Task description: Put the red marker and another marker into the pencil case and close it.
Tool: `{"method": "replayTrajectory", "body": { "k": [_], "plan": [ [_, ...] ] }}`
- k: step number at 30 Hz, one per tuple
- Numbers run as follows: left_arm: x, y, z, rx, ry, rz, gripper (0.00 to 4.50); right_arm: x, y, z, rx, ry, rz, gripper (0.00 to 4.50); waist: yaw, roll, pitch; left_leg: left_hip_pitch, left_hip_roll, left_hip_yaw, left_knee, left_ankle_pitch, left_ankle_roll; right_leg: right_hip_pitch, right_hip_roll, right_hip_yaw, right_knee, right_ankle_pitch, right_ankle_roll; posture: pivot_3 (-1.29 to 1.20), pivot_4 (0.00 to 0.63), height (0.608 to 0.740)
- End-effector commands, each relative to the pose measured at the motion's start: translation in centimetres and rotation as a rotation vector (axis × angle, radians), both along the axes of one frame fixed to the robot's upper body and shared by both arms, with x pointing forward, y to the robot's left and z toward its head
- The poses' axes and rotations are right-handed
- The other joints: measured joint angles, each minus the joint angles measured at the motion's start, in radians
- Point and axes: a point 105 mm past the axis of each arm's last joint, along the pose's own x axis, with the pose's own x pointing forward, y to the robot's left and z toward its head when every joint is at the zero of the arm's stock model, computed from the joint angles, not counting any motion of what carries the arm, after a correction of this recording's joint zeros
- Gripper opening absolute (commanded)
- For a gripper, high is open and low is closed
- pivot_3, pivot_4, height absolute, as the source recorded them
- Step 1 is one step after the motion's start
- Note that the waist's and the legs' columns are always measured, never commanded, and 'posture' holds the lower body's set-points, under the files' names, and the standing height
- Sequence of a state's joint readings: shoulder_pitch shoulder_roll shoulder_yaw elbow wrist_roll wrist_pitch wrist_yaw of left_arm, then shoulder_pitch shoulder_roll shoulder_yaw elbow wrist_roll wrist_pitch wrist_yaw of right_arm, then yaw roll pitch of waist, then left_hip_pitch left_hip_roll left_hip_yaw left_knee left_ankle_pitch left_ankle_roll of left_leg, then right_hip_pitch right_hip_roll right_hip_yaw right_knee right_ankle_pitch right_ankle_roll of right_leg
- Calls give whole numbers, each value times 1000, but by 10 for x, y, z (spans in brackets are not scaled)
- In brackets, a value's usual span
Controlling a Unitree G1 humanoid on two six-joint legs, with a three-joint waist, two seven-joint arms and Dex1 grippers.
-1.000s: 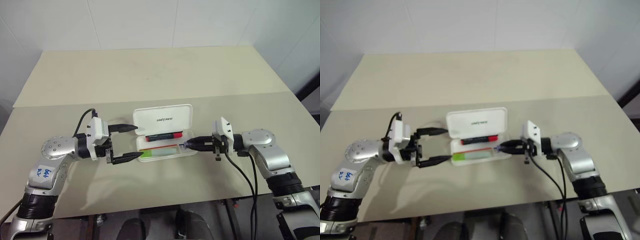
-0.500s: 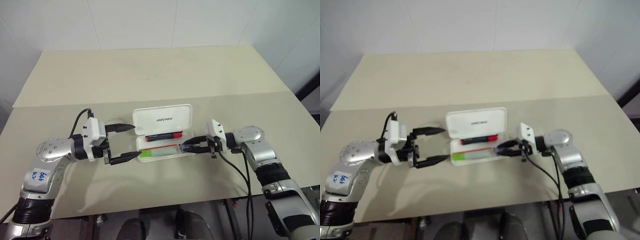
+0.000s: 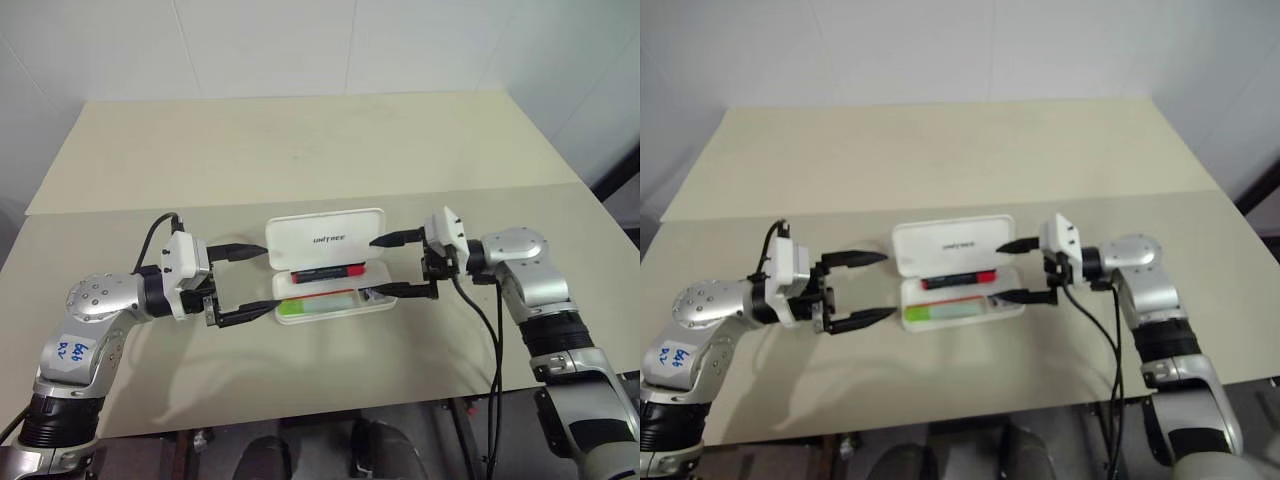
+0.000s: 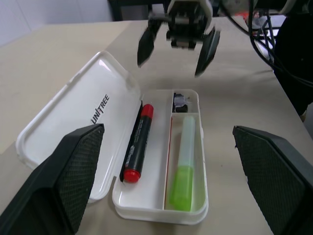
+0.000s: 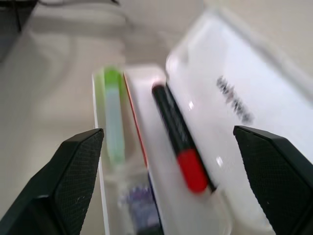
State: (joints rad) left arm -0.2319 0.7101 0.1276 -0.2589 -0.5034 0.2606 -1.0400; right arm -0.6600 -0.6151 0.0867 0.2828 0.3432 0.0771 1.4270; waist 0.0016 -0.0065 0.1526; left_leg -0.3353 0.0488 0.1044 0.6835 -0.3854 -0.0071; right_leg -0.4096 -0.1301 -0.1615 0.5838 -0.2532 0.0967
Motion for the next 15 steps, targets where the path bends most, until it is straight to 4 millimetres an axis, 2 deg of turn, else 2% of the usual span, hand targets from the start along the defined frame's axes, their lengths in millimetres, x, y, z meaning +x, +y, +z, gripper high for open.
{"method": "replayTrajectory", "body": {
  "k": [1, 7, 10, 15],
  "plan": [
    [0, 10, 5, 9, -18, 32, 4500, -7, -17, 16, 12, -24, -30, 4472, 1, 0, 0, 0, 0, 0, 0, 0, 0, 0, 0, 0, 0, 0, 0, 0, 150, 740],
    [2, 34, -3, 3, 14, 109, 4500, -1, -53, 24, -44, -43, -156, 4472, -5, 0, 0, 1, 0, 2, 0, 0, 0, 0, 0, 0, -1, 0, 0, 0, 150, 740],
    [1, 40, -6, -20, 20, 128, 3831, 3, -66, 29, -54, -60, -202, 4500, -5, 0, 0, 1, 0, 2, 0, 0, 0, 0, 0, 1, -1, 0, 0, 0, 150, 740],
    [0, 38, -8, -38, 19, 114, 2174, 3, -69, 32, -46, -72, -203, 4500, -4, 0, 0, 1, 0, 3, 0, 0, 0, 0, 0, 1, -1, 0, 0, 0, 150, 740]
  ]
}}
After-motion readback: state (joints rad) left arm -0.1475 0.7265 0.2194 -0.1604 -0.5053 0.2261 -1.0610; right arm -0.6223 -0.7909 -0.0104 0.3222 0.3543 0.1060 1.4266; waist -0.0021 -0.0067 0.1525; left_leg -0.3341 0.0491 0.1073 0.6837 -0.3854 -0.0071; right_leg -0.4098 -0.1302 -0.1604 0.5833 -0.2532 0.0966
